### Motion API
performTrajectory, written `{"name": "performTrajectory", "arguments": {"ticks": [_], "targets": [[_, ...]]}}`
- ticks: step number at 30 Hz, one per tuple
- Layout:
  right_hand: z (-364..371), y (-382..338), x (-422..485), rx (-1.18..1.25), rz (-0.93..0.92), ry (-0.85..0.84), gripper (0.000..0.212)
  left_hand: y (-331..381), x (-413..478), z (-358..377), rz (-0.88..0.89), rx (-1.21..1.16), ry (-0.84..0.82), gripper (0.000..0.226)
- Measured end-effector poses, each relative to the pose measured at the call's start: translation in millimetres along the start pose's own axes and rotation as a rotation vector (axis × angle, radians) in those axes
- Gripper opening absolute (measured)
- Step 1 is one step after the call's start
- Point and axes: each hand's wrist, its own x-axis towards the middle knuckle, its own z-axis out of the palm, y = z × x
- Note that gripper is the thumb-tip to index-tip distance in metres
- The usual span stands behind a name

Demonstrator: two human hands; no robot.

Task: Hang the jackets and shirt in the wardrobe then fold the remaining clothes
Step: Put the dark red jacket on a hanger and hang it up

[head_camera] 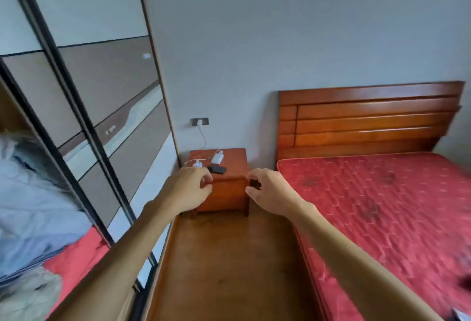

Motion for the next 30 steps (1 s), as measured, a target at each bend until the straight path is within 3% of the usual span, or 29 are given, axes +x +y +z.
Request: {"name": "performTrajectory", "arguments": {"ticks": [9,17,22,25,30], "targets": [[-63,146,-177,-0.028,0.470,0.138,0.037,196,0,102,0.375,-0.024,-0.304,0.021],[-115,262,-368,-0.009,0.792,0.262,0.034,399,-65,199,0.636,-0.044,-0.496,0.017],[-121,318,-479,0.012,0.941,0.334,0.010,495,-123,260,0.757,-0.027,-0.633,0.018],[-111,335,-536,0.063,1.049,0.350,0.006,536,-156,292,0.827,0.018,-0.730,0.018],[-87,356,-615,0.226,1.236,0.408,0.039,593,-201,344,0.966,0.078,-0.880,0.019]]}}
